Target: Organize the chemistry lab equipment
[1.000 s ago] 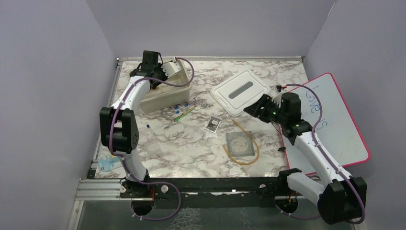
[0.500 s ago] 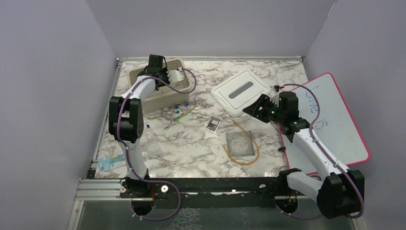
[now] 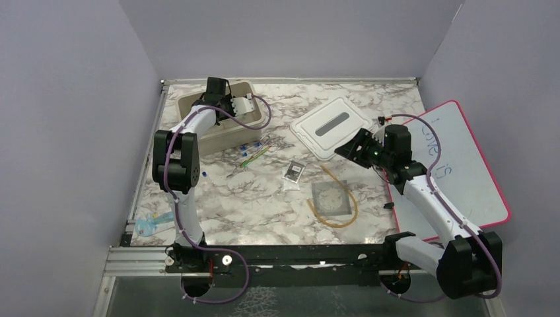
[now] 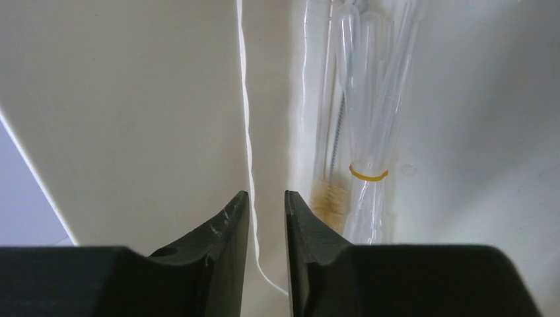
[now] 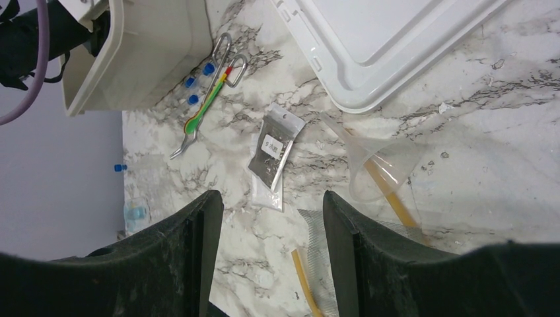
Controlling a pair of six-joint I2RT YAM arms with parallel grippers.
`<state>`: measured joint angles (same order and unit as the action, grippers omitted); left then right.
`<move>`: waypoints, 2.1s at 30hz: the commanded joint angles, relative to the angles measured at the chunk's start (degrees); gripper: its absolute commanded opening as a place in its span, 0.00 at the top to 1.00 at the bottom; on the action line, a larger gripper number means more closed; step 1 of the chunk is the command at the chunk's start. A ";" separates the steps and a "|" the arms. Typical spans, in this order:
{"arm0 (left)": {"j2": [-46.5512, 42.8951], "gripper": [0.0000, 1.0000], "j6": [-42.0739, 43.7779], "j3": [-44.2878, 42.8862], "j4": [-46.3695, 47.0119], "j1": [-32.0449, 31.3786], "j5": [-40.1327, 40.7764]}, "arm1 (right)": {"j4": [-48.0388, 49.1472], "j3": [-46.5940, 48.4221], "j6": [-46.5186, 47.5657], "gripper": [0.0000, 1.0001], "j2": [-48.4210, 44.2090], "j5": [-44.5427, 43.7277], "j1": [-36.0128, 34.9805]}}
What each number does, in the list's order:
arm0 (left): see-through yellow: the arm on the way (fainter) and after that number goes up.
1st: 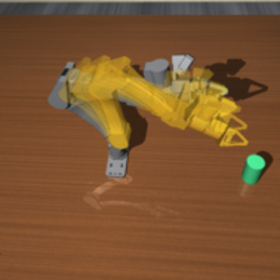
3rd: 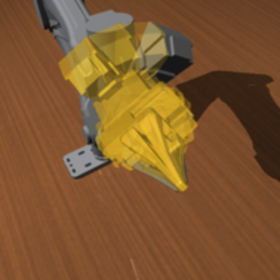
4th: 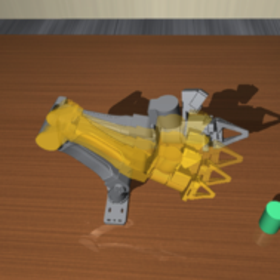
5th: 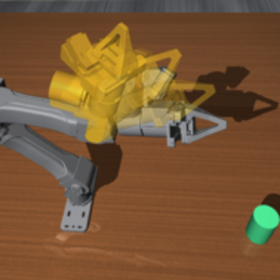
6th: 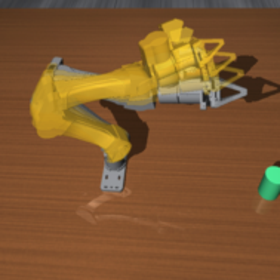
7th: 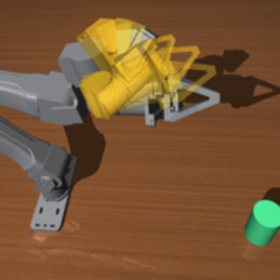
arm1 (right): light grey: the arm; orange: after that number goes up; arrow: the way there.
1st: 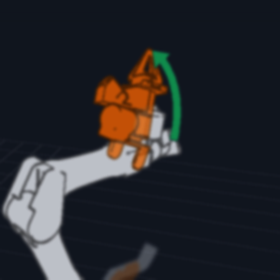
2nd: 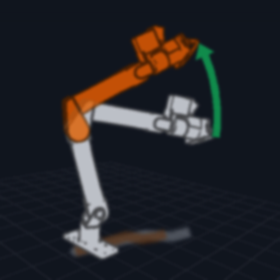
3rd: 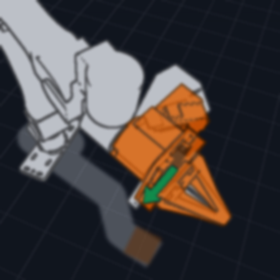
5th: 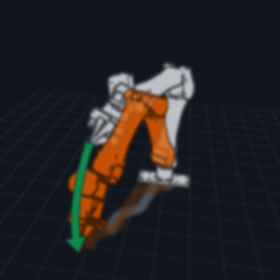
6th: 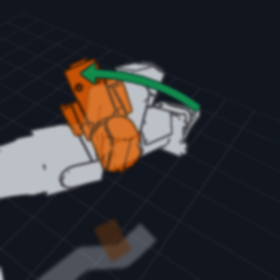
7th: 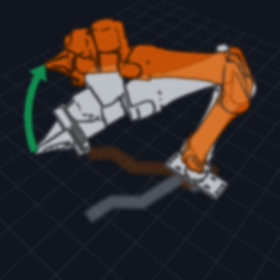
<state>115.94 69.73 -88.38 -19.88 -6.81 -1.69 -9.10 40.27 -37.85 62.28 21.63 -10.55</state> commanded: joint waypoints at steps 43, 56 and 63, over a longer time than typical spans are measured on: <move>-45.80 0.17 -42.18 30.48 2.21 -21.70 -23.54 | 5.67 -9.69 -3.32 0.38 -7.24 1.69 -0.29; -21.19 0.52 -38.77 21.72 -5.30 -25.62 0.51 | 6.06 -10.80 -4.28 0.38 -9.57 -0.76 -0.32; -14.49 0.55 -40.05 19.39 -5.72 -25.49 7.12 | 4.26 -9.70 -2.95 0.38 -8.11 -1.34 -0.29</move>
<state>99.46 30.22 -67.00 -23.97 -32.32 -0.67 -5.19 29.93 -41.54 53.76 21.78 -10.55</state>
